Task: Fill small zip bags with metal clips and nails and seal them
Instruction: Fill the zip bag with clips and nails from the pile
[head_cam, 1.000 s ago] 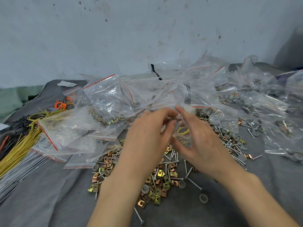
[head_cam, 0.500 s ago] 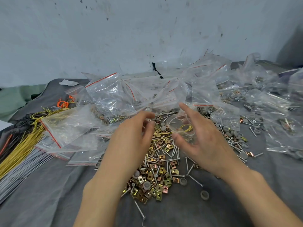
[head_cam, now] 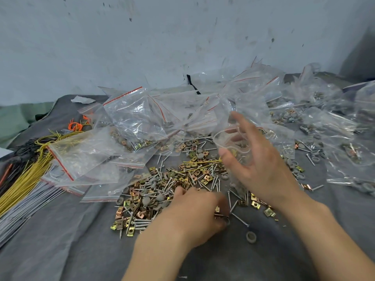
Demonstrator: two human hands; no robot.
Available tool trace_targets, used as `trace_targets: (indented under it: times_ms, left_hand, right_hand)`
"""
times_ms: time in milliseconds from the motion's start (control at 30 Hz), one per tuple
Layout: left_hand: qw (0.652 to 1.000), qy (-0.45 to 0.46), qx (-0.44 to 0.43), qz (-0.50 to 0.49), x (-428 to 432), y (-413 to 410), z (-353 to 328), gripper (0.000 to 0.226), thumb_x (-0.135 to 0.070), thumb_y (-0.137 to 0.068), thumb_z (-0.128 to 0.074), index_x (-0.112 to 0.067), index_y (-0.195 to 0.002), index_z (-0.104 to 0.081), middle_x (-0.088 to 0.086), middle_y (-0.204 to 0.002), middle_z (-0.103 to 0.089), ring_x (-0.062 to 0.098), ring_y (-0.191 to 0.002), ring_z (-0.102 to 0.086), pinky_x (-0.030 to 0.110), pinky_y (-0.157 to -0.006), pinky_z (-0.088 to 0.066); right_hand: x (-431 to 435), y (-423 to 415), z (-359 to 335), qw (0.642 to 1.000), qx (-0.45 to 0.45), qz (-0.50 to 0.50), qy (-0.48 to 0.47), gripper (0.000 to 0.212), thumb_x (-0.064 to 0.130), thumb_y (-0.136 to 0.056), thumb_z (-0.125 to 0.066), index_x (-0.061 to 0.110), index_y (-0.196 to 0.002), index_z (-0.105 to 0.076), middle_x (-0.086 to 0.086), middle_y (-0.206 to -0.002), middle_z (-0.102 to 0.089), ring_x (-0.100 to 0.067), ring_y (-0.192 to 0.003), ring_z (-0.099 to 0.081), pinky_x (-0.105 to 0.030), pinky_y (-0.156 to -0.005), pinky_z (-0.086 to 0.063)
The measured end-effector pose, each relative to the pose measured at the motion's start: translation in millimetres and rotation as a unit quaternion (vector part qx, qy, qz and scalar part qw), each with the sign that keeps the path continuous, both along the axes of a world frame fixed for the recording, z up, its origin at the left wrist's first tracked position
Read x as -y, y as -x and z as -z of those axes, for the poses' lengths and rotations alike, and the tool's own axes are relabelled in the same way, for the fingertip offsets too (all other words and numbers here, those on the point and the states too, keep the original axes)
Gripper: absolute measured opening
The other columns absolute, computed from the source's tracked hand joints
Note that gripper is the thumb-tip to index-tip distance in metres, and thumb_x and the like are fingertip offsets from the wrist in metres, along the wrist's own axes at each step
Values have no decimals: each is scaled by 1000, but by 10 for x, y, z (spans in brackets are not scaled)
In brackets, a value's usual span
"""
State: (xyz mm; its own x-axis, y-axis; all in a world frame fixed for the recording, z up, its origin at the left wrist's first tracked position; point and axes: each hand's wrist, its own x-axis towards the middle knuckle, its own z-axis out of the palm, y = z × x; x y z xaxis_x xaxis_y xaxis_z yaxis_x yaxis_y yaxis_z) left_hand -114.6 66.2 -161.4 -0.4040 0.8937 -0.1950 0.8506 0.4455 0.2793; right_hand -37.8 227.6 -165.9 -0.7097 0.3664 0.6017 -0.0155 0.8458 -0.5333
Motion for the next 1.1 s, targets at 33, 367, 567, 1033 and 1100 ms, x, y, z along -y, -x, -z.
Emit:
trace_targets:
  times_ms: [33, 367, 567, 1033, 1100]
  left_hand:
    - [1000, -1, -6, 3, -8, -15, 10, 22, -47, -92, -58, -36, -111, -56, -6, -100, -58, 22, -111, -47, 45, -104, -25]
    - [998, -27, -36, 32, -32, -90, 62, 19, -44, -95, -52, -37, -113, -52, -2, -114, -56, 23, -115, -45, 42, -101, -28]
    - [997, -24, -72, 19, -56, -116, 94, 24, -49, -95, -49, -34, -114, -54, -1, -119, -57, 23, -117, -46, 42, -103, -29]
    - [976, -206, 6, -68, -32, 147, -62, 23, -45, -100, -46, -28, -102, -62, -11, -93, -68, 11, -87, -63, 38, -90, -50]
    - [944, -309, 18, -116, 11, 242, -170, 19, -45, -97, -50, -33, -100, -64, -17, -88, -67, -2, -81, -61, 25, -81, -52]
  right_hand:
    - [-22, -5, -9, 1000, -12, 3, 8, 71, 57, -91, -53, 40, -152, -21, 37, -118, -51, 6, -111, -52, -9, -94, -37]
    - [-67, -64, -109, 999, -19, 16, 20, 72, 55, -93, -56, 39, -154, -21, 33, -124, -49, 4, -114, -52, -16, -92, -38]
    - [-121, -74, -111, 999, -29, 32, 20, 72, 54, -93, -57, 39, -154, -21, 32, -121, -50, 6, -112, -53, -24, -90, -44]
    - [-61, -59, -95, 999, -28, 26, 20, 73, 56, -91, -56, 38, -153, -22, 26, -122, -51, 2, -111, -54, -28, -95, -44]
    - [-4, -38, -92, 1000, -16, 22, 2, 74, 57, -91, -54, 39, -153, -19, 23, -123, -50, 0, -111, -52, -35, -99, -46]
